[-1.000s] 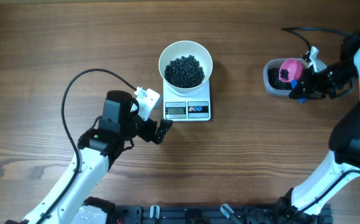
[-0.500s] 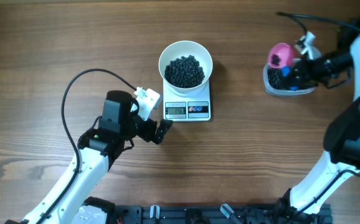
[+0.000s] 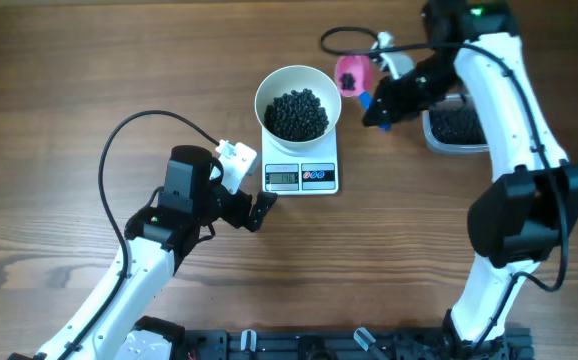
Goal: Scoop item into bowl and weigh 150g on scale
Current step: 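Swing the scoop over the white bowl and tip beans in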
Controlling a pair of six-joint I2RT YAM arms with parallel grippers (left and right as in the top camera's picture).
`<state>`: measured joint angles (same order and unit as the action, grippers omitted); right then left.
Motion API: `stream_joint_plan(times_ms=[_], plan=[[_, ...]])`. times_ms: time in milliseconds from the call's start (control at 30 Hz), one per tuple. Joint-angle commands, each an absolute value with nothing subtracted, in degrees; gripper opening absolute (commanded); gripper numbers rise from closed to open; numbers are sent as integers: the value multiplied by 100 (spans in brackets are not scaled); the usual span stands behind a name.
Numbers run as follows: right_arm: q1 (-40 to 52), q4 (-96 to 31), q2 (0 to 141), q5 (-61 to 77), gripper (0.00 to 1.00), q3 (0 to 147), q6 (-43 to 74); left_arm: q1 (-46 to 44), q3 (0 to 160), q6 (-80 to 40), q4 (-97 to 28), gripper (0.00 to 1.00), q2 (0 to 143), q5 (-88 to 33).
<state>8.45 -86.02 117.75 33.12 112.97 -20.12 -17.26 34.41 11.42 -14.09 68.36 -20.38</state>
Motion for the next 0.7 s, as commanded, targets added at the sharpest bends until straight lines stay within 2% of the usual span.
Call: stream_joint_plan(times_ms=[0,300,667], plan=[[1194,-8499,11570,2954,4,11443,-1754,-1747,3428,1111,-1400,100,6831,-2005],[2040,-8254,11570,1522,4,11666,-1345,-1747,3428,1109,-1400,100,6831,-2005],[2521,-7990,11570,550,4,11740,-1358,-1747,3428,1109,-1400,100,6831,-2005]])
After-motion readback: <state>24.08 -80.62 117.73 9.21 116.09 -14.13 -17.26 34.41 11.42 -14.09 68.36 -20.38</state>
